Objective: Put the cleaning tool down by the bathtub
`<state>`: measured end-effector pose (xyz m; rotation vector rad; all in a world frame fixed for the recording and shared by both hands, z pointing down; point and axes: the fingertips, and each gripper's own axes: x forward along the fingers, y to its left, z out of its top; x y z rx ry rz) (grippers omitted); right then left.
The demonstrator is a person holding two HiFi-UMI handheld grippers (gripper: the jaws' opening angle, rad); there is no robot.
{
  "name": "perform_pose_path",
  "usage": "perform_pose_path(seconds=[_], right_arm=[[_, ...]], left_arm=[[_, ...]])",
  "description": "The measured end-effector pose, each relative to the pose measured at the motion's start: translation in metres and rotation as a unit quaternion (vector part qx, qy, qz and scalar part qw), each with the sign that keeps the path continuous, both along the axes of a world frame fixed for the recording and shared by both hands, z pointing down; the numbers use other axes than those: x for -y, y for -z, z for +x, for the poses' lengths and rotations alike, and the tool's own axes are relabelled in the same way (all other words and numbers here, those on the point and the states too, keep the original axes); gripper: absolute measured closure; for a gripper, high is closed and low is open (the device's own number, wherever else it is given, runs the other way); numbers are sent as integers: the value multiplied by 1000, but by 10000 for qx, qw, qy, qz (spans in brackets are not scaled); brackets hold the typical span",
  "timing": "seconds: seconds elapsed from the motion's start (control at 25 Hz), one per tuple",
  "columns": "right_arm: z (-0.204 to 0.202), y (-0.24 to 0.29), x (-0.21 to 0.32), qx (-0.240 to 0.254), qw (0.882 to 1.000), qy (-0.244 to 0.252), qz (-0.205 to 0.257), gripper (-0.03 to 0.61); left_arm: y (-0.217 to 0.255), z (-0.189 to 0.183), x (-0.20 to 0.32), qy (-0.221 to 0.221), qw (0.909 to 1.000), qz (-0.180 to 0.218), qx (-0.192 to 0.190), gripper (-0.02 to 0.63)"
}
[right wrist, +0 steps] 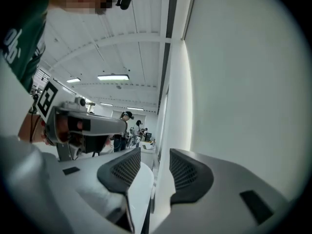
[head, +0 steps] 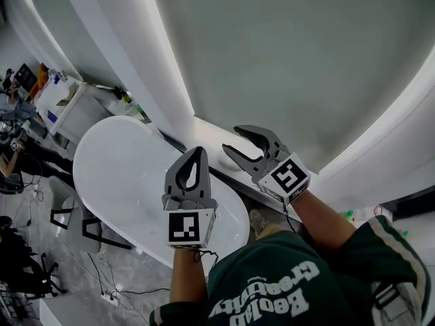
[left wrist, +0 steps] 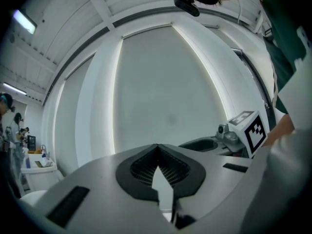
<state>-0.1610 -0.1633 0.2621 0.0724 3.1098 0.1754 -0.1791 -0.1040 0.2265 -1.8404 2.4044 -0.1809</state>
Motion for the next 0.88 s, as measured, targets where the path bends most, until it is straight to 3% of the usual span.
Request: perform_pose_path(seconds=[0.28,0.48,0.88], right_arm=[[32,34,-25,337,9985,180,383,412],[42,43,-38,463,9985,135,265,541],[42,55,-69,727,9965,286,292,563]], left_arm=[[9,16,-3,-262,9996,46,136,611],[15,26,-11,-397,9989,76,219,611],[23,38,-34,-487,9985,136,194,611]])
